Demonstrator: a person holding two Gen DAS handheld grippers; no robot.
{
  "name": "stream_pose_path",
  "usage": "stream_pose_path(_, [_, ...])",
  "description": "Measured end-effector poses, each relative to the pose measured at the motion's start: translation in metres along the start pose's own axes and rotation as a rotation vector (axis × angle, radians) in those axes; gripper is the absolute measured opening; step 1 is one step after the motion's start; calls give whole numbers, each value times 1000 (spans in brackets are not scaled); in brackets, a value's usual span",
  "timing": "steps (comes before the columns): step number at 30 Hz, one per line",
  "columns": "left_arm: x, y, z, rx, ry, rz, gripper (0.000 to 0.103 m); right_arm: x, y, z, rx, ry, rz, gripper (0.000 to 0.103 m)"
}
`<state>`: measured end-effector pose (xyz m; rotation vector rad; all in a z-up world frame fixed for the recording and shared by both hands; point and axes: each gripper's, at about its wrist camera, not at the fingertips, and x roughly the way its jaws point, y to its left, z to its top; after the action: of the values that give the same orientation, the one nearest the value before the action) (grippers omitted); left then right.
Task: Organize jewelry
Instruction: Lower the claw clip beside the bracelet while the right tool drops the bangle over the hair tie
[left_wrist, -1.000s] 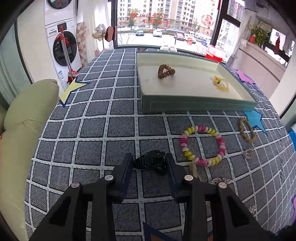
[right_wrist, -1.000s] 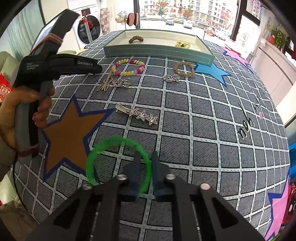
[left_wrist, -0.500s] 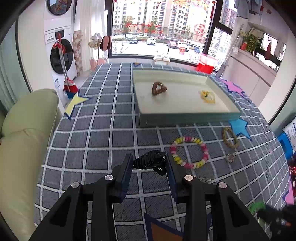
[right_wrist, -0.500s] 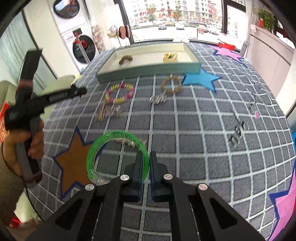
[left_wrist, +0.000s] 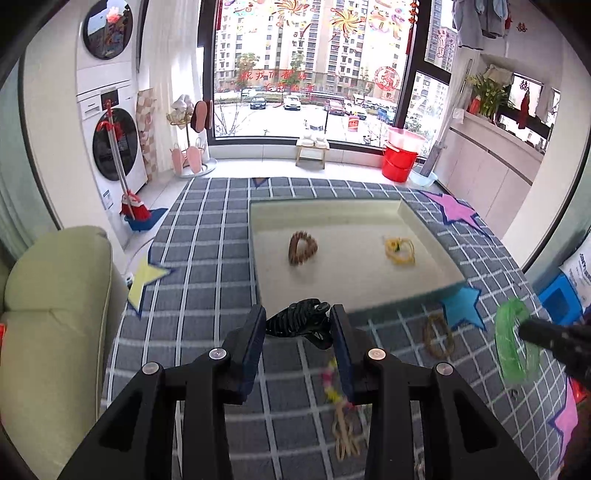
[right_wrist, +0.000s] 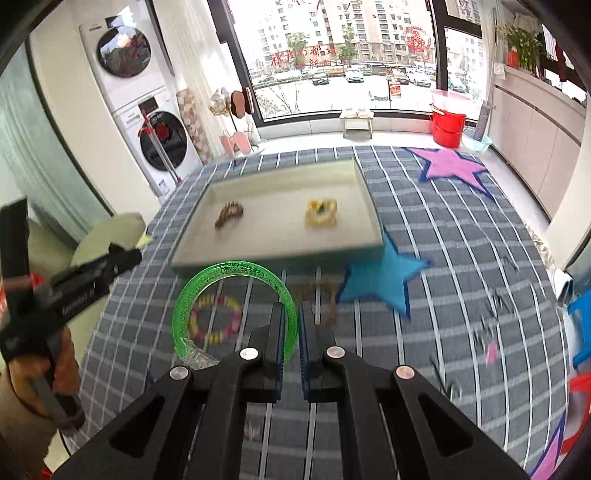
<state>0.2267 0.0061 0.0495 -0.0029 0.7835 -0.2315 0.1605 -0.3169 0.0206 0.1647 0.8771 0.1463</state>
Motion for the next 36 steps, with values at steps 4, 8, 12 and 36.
stream_pose_path(4, [14, -7, 24, 28, -13, 13, 50, 21, -5, 39, -10, -2, -9, 8])
stream_pose_path(8, [38, -14, 48, 51, -6, 28, 50, 49, -10, 68, -5, 3, -23, 8])
stream_pose_path(12, [71, -21, 65, 55, 21, 33, 50, 84, -19, 89, 15, 30, -56, 8])
stream_pose_path(36, [185, -62, 55, 213, 177, 140, 51, 194, -53, 101, 84, 158, -158, 8])
